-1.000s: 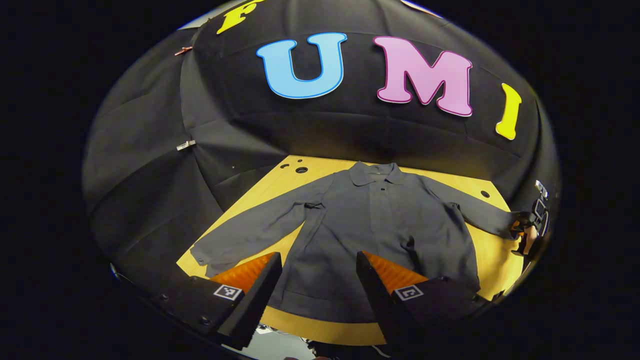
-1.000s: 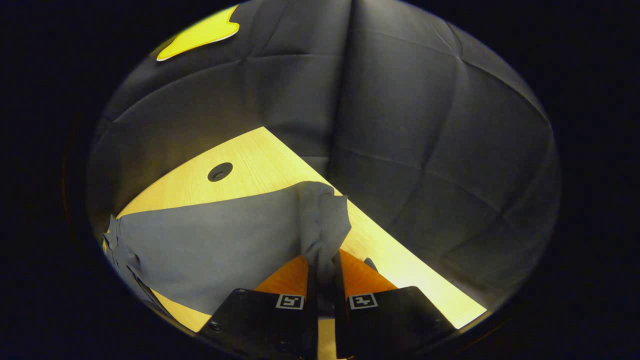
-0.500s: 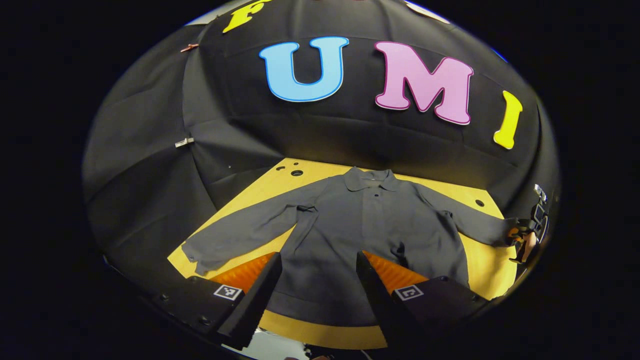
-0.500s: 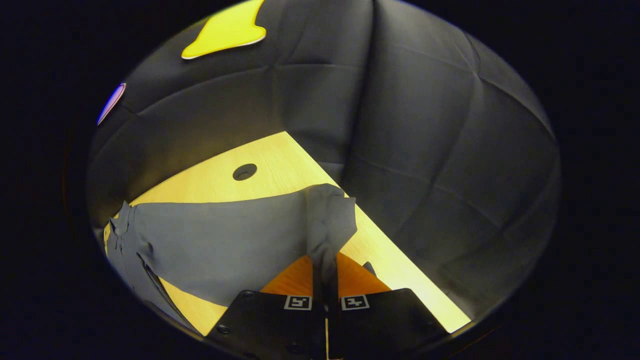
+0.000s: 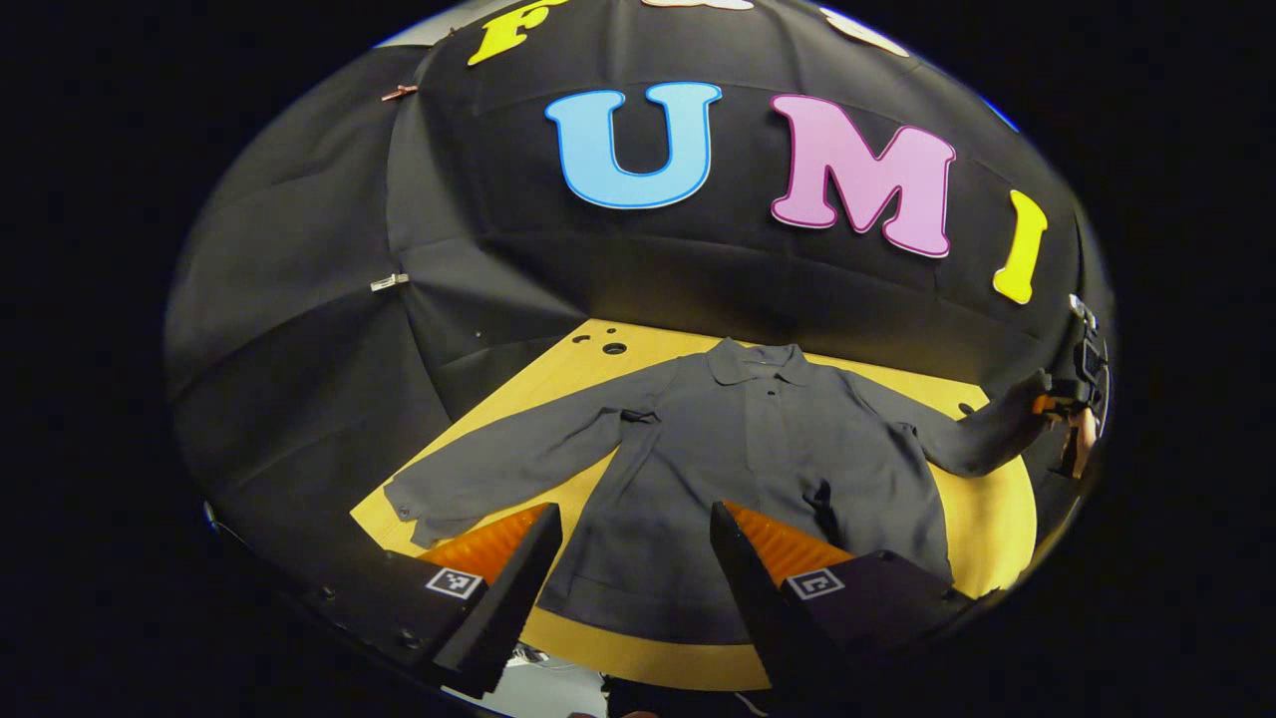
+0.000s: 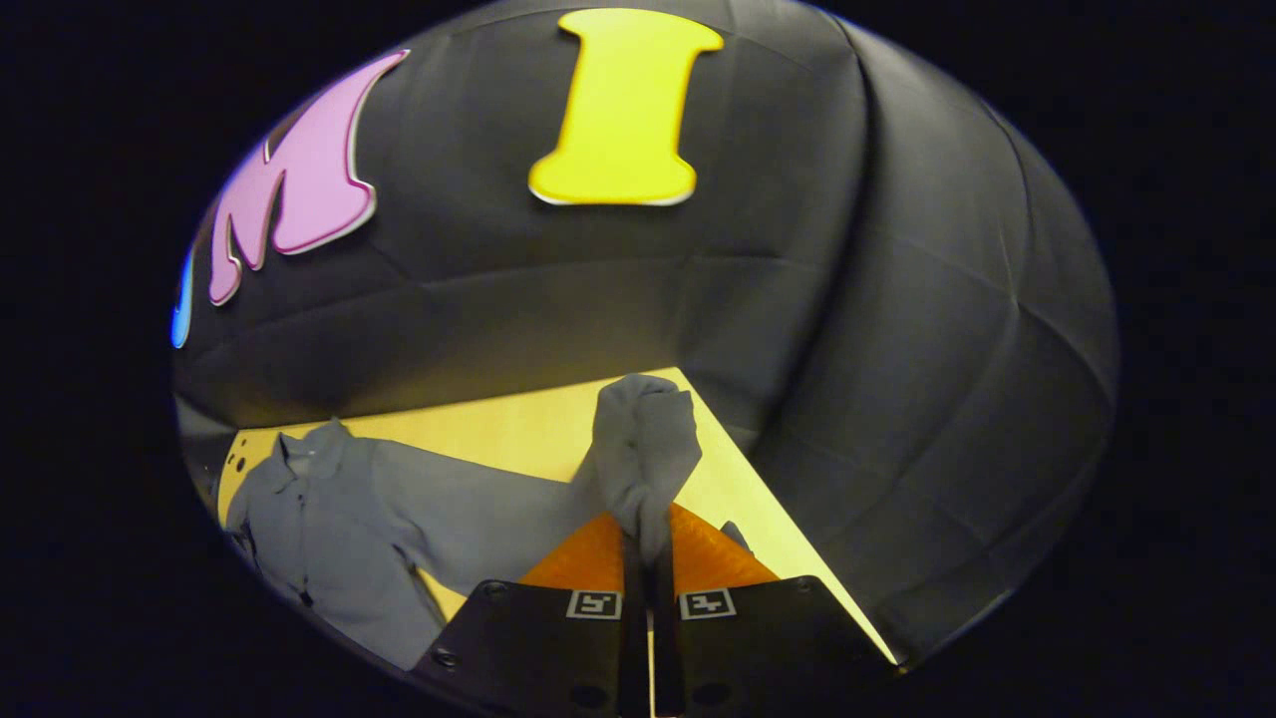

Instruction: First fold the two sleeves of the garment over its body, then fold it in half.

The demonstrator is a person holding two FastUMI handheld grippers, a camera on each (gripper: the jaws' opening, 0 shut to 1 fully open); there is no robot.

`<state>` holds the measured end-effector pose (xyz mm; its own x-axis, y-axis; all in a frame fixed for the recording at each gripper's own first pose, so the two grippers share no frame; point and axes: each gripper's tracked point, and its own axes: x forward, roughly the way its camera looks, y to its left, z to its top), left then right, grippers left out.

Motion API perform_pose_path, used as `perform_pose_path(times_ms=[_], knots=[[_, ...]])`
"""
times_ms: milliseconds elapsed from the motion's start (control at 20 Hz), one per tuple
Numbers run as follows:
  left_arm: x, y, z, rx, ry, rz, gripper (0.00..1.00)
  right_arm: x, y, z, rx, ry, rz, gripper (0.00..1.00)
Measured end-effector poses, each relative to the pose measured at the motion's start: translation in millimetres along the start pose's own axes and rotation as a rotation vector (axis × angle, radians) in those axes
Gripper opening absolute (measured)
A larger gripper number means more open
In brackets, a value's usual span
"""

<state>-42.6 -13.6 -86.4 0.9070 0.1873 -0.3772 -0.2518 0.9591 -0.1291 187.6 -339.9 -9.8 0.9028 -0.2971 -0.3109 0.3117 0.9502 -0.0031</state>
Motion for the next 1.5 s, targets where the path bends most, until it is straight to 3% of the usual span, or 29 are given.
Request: perform_pose_path(times_ms=[600, 800, 1250, 1500], knots=[[3.3, 85.4, 2.3, -0.131, -0.052, 0.02, 0.96, -141.6, 89.6, 111.3, -0.152, -0.058, 0.257, 0.06], [5.5, 115.3, 0.3, -0.174, -0.073, 0.02, 0.96, -192.5, 132.1, 126.4, -0.172, -0.052, 0.337, 0.06], [7.1, 167.0, -11.1, -0.219, -0.106, 0.036, 0.96, -238.1, 309.3, 67.2, -0.31, -0.025, 0.521, 0.06], [7.5, 181.4, -0.3, -0.203, -0.149, 0.039, 0.96, -246.3, 375.6, 20.6, -0.343, 0.039, 0.58, 0.06]])
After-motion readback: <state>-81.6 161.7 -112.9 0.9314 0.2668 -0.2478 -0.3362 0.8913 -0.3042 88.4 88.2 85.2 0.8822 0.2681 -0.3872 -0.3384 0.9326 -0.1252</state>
